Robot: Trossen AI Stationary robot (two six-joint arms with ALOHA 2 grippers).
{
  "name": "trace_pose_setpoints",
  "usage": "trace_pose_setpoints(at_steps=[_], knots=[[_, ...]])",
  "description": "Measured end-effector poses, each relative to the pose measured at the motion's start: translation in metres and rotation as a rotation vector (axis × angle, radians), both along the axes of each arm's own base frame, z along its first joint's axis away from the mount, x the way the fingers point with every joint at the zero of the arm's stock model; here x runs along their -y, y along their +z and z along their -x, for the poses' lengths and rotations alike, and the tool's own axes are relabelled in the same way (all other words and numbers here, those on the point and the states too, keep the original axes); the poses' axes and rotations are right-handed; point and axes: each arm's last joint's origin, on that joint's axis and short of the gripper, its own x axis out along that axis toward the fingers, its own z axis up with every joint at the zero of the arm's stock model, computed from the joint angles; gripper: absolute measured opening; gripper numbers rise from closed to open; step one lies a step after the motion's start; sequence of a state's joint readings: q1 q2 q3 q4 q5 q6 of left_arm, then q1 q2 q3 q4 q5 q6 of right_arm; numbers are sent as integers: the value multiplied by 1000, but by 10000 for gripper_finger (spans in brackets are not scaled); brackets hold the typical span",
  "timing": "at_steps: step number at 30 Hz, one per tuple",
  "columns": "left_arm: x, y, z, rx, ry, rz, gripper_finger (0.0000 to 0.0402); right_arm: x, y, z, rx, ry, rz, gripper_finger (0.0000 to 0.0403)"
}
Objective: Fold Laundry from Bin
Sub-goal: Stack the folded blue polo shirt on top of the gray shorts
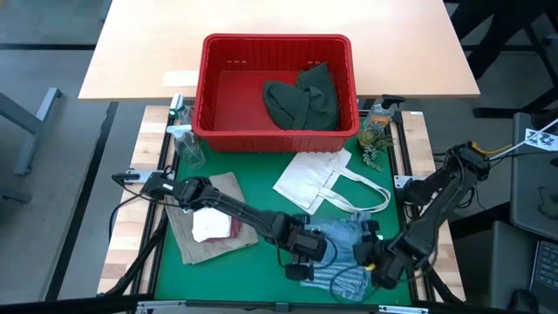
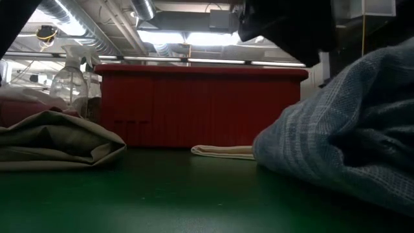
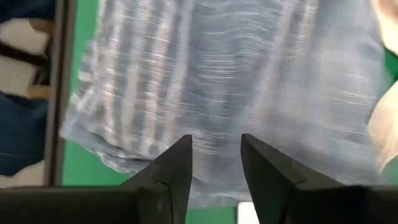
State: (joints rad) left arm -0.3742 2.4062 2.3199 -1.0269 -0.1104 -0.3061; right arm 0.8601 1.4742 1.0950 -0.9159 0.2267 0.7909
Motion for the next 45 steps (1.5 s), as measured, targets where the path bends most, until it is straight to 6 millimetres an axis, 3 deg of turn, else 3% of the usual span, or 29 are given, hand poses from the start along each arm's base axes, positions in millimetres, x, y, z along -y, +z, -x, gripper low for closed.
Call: trace_pose_setpoints(at_steps=[5,13,18,22,33,39,45], knots=[[22,0,1,75,-36,22,125,-18,4,7,152,-4,-21,138],[40,-3,2,131,-58,25,125,-36,8,7,300,-25,-106,138],[48,-12,-2,163,-62,27,125,-49,-5,-3,327,-34,-121,138],[51,-21,-5,158,-65,27,125,-59,-27,-8,251,-6,-113,138],[53,-30,-5,131,-78,32,125,-80,-88,-9,-156,118,-187,138],[53,-32,-3,103,-81,20,125,-81,-88,-6,-230,144,-238,138],[50,-34,0,63,-78,2,125,-77,-71,-4,-202,154,-274,138]])
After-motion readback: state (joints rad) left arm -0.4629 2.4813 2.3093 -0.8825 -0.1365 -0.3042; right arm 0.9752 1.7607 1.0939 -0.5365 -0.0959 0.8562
